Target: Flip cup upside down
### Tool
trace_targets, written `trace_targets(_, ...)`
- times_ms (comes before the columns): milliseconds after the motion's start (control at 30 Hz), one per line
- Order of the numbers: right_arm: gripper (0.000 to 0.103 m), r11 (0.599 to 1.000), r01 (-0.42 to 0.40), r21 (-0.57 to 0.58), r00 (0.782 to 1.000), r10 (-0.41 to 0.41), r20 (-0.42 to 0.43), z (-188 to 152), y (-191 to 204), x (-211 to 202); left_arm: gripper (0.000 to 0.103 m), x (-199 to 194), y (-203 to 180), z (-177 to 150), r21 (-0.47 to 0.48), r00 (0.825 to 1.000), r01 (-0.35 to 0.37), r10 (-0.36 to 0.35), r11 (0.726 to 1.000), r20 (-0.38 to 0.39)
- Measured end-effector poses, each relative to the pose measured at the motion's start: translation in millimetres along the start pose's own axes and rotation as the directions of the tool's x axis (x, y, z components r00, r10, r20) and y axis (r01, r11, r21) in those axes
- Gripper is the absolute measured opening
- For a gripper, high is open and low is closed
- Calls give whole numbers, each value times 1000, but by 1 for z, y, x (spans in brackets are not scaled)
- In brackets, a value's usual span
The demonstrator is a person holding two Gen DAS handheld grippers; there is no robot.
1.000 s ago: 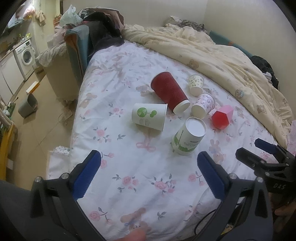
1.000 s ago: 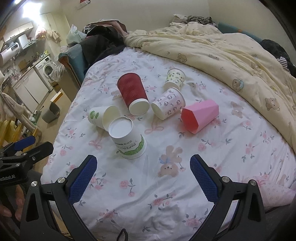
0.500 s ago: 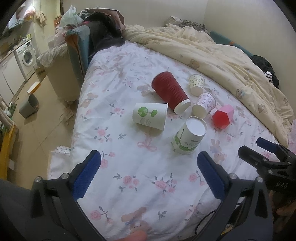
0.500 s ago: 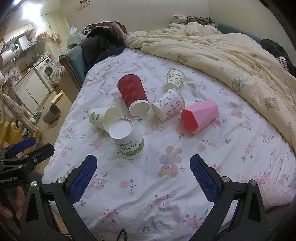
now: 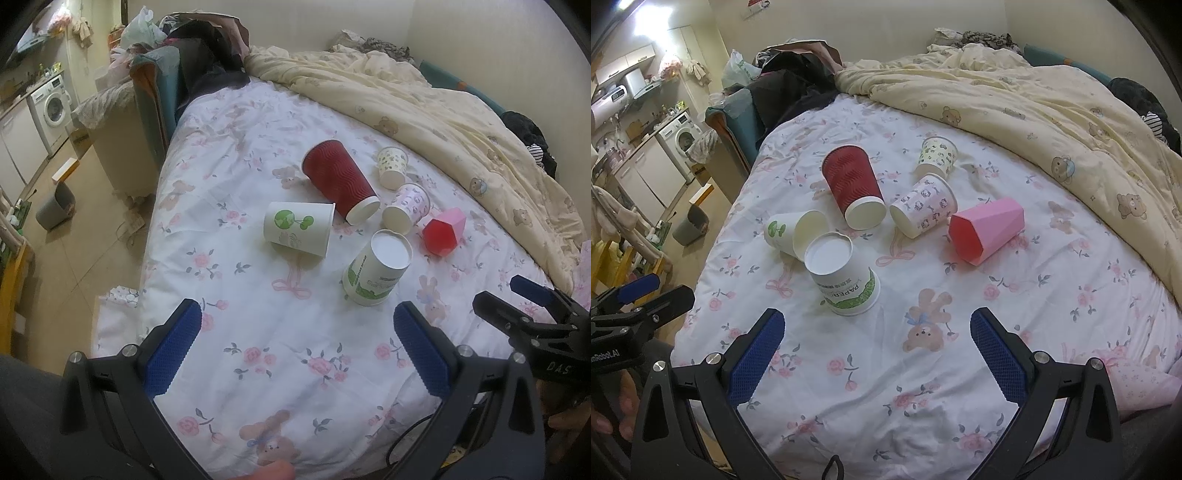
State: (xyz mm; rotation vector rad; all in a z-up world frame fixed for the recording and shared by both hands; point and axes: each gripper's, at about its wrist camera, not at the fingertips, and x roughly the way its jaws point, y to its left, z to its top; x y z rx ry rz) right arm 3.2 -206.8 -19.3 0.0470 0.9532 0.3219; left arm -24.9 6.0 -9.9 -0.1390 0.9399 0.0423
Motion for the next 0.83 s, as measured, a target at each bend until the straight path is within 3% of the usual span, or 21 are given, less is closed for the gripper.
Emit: trace_targets(833, 103, 1000, -5, -2, 1000, 5, -9, -2, -1, 1, 103, 2, 0, -3, -5, 1000, 13, -13, 1000, -1)
